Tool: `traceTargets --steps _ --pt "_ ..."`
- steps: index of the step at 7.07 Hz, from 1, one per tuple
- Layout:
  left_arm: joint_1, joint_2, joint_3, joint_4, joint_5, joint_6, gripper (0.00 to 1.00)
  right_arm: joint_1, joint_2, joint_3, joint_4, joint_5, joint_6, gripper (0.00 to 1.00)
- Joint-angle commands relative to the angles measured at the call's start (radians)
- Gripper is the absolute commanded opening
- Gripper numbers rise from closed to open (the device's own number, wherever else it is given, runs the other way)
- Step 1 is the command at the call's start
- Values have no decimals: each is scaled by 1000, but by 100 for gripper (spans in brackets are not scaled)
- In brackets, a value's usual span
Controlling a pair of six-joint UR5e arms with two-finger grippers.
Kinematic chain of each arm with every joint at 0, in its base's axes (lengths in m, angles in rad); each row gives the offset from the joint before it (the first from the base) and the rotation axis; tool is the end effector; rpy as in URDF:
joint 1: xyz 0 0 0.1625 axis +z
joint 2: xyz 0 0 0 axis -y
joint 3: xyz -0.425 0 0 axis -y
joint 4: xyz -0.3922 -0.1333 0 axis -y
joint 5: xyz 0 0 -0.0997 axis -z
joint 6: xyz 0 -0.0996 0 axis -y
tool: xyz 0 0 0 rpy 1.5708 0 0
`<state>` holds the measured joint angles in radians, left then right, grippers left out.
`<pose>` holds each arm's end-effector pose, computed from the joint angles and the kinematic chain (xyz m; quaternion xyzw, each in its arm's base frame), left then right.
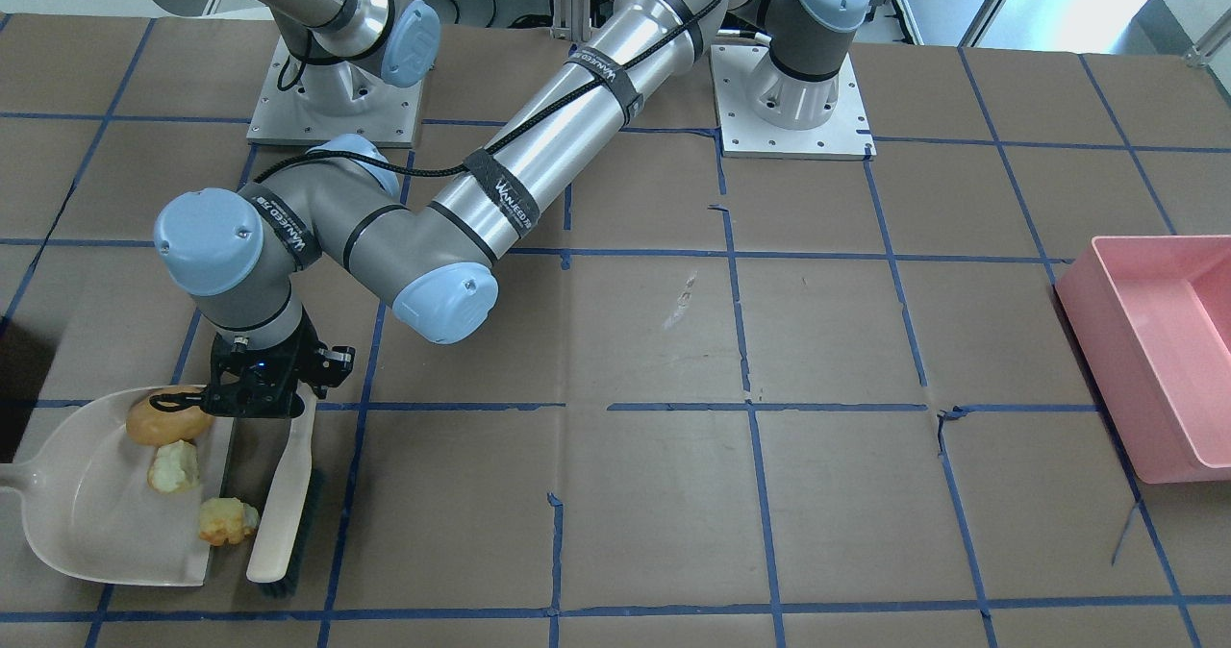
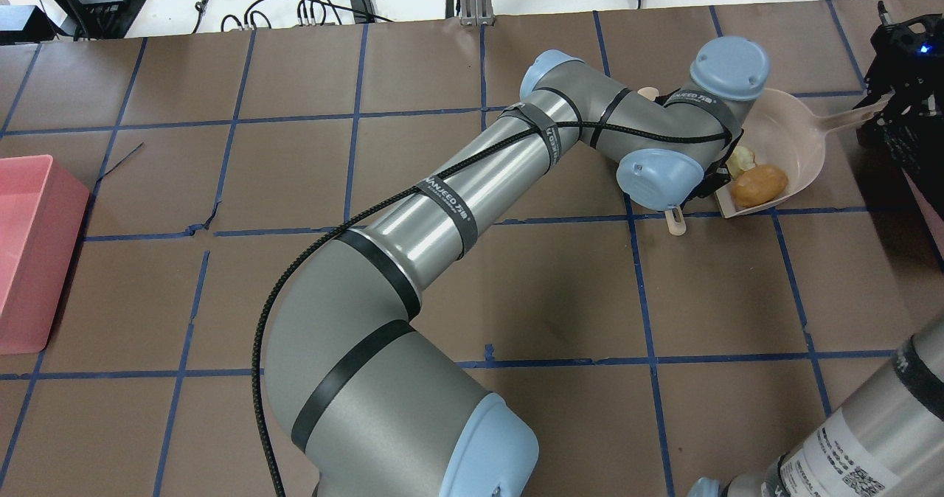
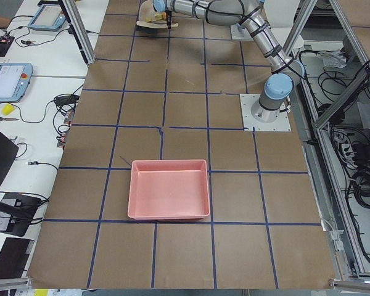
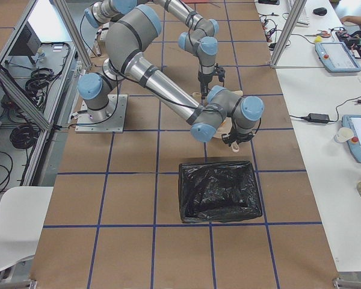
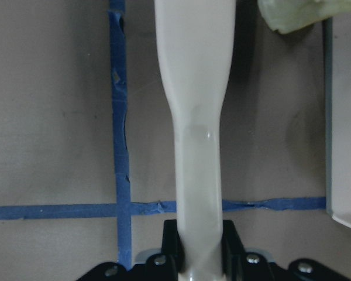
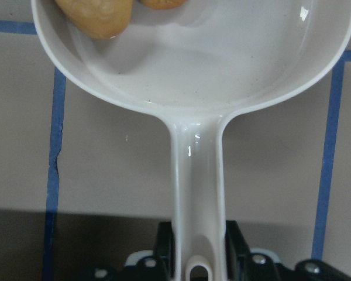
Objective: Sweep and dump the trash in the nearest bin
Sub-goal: 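Sweep the bread pieces into the dustpan with the brush in the left gripper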
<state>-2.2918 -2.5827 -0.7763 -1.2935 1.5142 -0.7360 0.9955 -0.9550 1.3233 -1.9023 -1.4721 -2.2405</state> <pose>-0.6647 -0.5458 0.2100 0.0066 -0.9991 0.0035 0.0410 -0.2648 -0.6714 0.2655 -0.7380 0.6727 -0.0457 0.0261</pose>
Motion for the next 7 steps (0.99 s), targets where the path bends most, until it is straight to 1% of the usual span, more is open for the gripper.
traceTargets --steps 1,5,7 --pt "-26 -2 20 3 4 -25 1 0 -2 2 0 1 4 1" --pt "-83 -1 45 -9 26 -39 1 3 -2 5 8 19 15 1" --pt "-104 1 89 -9 35 -36 1 27 -2 7 9 22 21 1"
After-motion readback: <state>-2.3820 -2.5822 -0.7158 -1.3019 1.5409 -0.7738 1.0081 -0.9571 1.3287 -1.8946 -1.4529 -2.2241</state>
